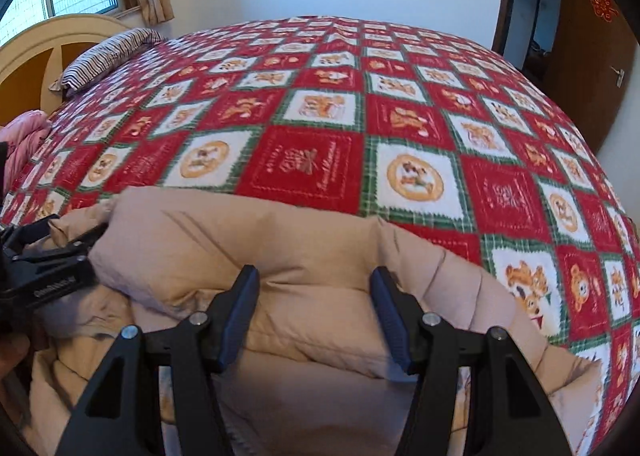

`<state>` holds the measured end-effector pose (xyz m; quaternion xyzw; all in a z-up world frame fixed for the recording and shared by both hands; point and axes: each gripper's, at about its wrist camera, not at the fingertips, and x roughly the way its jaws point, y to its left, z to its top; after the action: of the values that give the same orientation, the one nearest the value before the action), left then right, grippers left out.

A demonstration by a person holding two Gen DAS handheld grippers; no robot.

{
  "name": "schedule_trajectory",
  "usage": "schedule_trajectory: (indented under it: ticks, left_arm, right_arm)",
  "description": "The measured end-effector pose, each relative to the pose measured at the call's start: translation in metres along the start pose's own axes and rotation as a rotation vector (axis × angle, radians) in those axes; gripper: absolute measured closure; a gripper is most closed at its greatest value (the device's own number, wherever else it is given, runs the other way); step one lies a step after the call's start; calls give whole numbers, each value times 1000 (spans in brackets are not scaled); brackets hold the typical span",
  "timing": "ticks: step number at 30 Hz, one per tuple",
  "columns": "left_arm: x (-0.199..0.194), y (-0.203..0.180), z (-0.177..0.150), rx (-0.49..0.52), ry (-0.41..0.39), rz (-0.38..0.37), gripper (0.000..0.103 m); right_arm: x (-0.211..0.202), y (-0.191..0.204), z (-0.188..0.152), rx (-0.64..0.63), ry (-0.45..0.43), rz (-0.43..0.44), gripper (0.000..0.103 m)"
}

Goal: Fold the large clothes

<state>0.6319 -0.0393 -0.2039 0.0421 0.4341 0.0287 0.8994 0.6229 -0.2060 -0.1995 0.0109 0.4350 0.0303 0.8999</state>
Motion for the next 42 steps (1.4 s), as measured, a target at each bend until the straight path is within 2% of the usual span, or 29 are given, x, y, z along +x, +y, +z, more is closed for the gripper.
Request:
schedule_trajectory:
  ticks: [13,15,17,18,20,22,24,27,29,33,42]
  left_arm:
    - [4,-5,-2,7,-9,17,1]
    - [-7,-2,3,7,-9,26,1]
    - [-29,2,10,-8,-40,5,1]
    - [-44,5,15,-29,-76,-20,1]
    - [-64,4,24,-59,-121,-85,1]
    - [-70,-6,31,-65,-122,-131,1]
    - [-57,-24,30,-40,-88,-149,1]
    - [-17,-52,15,44,45,-76,1]
    - [-1,-56,6,51,89,-79,1]
    - [2,-52,0,21,62,-100,1]
    - [6,-55,-3,14,51,-88,1]
  right_arm:
    - [19,7,-8,-33,-3,-42,42]
    - [19,9,-7,-45,4,-53,42]
    - [11,9,-2,-56,15,-49,42]
    - [3,6,-1,-45,6,-37,43]
    - [-28,-2,3,4,-87,8,43]
    - [-53,-10,7,27,-163,-12,43]
    - [-59,-17,8,49,-181,-29,43]
    - [-39,-24,2,54,-110,-52,46]
    - [-17,-29,-10,42,-36,-66,48]
    - [-4,-40,-21,74,-13,-23,47]
    - [4,-35,-22,53,-11,-50,45]
